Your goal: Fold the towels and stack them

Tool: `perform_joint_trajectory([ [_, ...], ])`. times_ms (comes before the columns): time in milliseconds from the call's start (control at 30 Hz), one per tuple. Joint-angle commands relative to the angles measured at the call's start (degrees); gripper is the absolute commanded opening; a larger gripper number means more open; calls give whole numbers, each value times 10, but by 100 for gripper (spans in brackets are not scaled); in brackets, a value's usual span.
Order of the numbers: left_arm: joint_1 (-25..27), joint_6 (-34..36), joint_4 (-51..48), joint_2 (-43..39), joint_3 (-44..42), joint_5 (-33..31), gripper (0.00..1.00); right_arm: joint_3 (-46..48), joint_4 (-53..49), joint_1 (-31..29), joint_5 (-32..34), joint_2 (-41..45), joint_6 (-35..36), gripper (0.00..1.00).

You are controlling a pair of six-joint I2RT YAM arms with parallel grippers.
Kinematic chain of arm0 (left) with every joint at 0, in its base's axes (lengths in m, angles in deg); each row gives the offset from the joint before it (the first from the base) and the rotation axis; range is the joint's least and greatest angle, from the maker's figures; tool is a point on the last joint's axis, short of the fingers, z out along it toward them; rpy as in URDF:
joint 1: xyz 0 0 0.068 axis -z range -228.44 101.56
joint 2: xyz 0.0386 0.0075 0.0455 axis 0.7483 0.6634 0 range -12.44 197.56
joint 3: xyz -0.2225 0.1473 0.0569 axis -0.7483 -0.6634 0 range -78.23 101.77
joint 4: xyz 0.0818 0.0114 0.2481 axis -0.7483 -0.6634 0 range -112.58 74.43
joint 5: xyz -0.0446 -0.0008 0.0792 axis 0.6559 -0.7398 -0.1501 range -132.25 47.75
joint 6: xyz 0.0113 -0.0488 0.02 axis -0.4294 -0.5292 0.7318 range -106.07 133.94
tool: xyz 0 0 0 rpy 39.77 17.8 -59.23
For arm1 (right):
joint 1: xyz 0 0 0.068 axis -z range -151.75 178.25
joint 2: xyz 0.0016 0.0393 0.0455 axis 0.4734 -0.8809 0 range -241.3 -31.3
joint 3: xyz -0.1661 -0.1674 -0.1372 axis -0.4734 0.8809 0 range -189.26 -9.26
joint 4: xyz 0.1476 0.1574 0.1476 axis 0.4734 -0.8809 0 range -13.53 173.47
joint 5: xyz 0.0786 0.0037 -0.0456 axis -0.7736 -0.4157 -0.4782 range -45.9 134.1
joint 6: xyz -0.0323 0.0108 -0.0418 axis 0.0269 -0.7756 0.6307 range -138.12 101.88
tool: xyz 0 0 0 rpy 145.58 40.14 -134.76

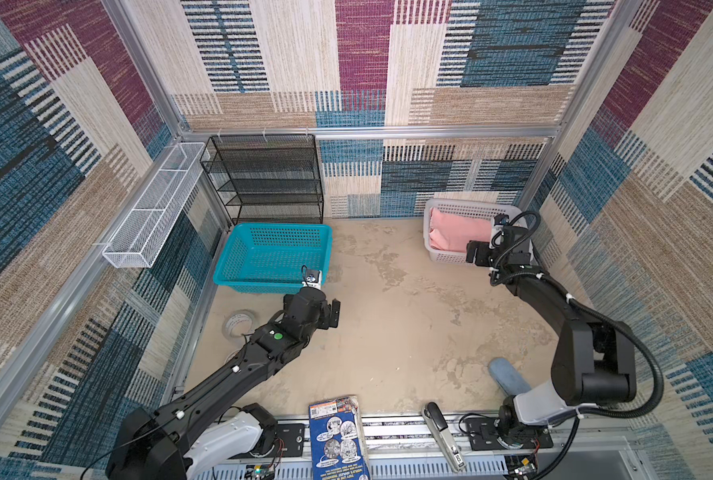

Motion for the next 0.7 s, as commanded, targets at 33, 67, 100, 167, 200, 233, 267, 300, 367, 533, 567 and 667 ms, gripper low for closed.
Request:
perform_joint_trajectory([
  [33, -36, 21, -12, -34, -36, -67, 99, 109, 95, -12, -30, 88, -25, 100],
  [67, -44, 16, -14, -35, -42, -68, 100, 136, 105, -12, -31, 107, -28, 100],
  [100, -57, 11, -13, -33, -50, -65, 99, 164, 117, -14, -31, 124, -29, 100],
  [167, -86, 3, -9, -25, -62, -50, 100, 211, 147, -13, -30, 146, -22, 100],
  [200, -103, -2, -16, -19, -62, -38, 100, 235, 170, -13, -27, 154, -16, 100],
  [233, -115, 1, -12, -15, -59, -30, 100, 256, 193, -13, -25, 158, -9, 100],
  [267, -120, 6, -5, -13, -59, -29, 100, 270, 212, -13, -24, 159, -6, 100],
  [300, -128, 8, -1, -9, -59, -30, 100, 283, 235, -13, -24, 159, -4, 100],
  [367, -142, 19, 12, -5, -58, -21, 100, 309, 292, -13, -30, 152, -1, 100],
  [533, -166, 78, 110, 0, -89, -28, 100, 356, 442, -15, -50, 121, -2, 100],
  [567, -175, 90, 141, -1, -103, -28, 100, 366, 474, -14, -50, 113, 3, 100],
  [667, -202, 114, 239, 12, -137, -14, 100, 397, 569, -14, -47, 89, 13, 100],
])
